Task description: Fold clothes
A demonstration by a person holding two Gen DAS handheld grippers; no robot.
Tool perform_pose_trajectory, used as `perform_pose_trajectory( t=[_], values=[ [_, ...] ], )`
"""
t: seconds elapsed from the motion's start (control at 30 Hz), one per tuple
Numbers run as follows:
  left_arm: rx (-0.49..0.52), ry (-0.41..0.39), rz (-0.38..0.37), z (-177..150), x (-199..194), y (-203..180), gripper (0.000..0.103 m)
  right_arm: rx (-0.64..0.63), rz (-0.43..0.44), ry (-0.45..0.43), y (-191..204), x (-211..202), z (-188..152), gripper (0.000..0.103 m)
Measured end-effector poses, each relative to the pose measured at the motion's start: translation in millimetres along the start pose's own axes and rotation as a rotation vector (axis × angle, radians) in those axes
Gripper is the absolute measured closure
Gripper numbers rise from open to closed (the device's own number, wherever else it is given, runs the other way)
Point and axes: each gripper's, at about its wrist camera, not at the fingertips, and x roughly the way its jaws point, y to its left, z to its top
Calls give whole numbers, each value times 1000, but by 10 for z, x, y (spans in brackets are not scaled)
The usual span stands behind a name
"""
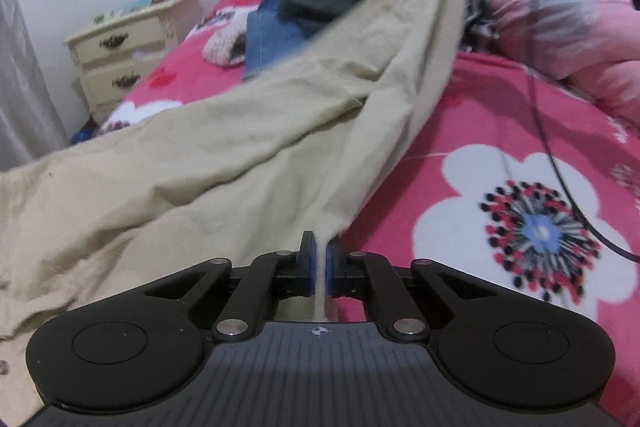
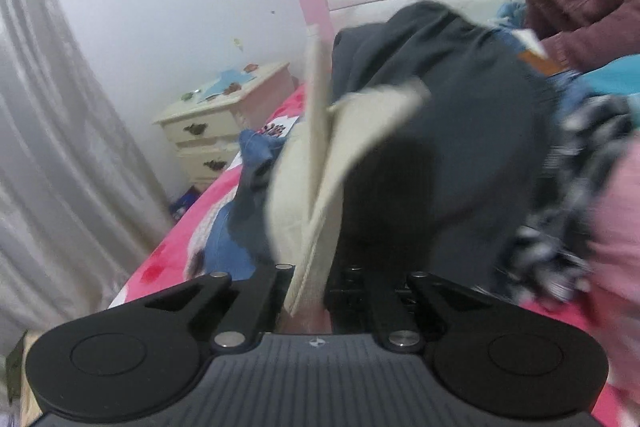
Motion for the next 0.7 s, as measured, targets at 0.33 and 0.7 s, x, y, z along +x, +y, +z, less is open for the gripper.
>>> perform_pose_trajectory(
  t=[0.33, 0.7],
  values=[
    [181, 63, -162, -316, -514, -276, 100, 30, -207, 194, -480, -1704, -1257, 97],
    [-108, 229, -114, -691, -773, -236, 56, 42, -280, 343, -1039, -2183, -2156, 46]
  ],
)
